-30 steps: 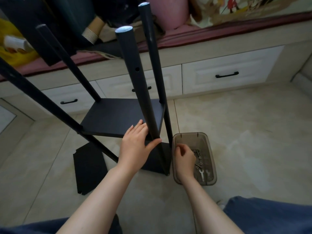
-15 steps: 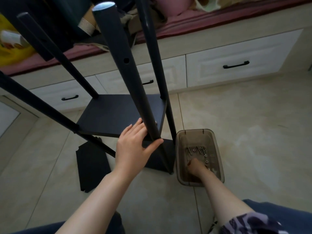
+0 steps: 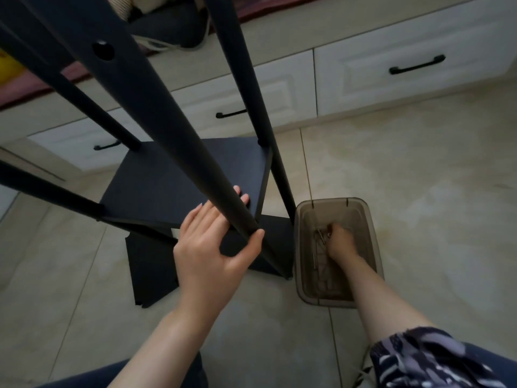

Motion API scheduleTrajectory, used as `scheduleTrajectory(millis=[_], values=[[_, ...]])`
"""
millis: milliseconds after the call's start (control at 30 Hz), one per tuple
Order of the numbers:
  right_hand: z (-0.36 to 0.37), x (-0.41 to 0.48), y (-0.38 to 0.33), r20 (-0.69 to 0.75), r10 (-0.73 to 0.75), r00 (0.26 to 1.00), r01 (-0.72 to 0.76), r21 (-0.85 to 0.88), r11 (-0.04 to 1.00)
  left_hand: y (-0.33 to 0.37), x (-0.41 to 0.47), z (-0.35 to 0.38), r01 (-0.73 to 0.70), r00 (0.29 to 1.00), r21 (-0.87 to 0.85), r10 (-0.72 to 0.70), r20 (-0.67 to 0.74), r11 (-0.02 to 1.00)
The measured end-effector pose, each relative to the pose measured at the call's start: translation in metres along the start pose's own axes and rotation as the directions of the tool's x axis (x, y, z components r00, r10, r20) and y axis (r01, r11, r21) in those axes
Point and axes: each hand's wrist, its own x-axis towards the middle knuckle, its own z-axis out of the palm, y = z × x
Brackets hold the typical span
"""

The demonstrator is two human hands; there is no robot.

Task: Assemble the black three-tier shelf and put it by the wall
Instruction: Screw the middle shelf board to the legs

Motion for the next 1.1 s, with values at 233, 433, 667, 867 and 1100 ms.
scheduleTrajectory(millis=[233, 433, 667, 867, 1100], values=[[0.006, 0.007, 0.008, -0.061, -0.105, 0.993, 0.094, -0.171, 0.981, -0.002, 0.000, 0.004, -0.009, 1.000, 0.034, 0.010, -0.027, 0.999], [0.001, 0.004, 0.010, -0.046, -0.087, 0.995, 0.076, -0.204, 0.976, 0.000, 0.000, 0.002, -0.009, 1.000, 0.035, 0.010, -0.012, 0.999], [0.000, -0.010, 0.004, -0.027, -0.113, 0.993, 0.107, -0.170, 0.980, 0.002, 0.003, -0.006, 0.007, 0.999, 0.023, -0.008, 0.052, 1.000], [-0.017, -0.037, -0.037, -0.140, -0.116, 0.983, 0.136, 0.149, 0.979, 0.013, 0.005, -0.014, 0.096, 0.988, -0.028, -0.092, 0.127, 0.995], [-0.038, -0.091, -0.094, -0.152, -0.206, 0.967, 0.251, 0.404, 0.880, 0.023, 0.017, -0.030, 0.342, 0.913, -0.146, -0.292, 0.285, 0.928]])
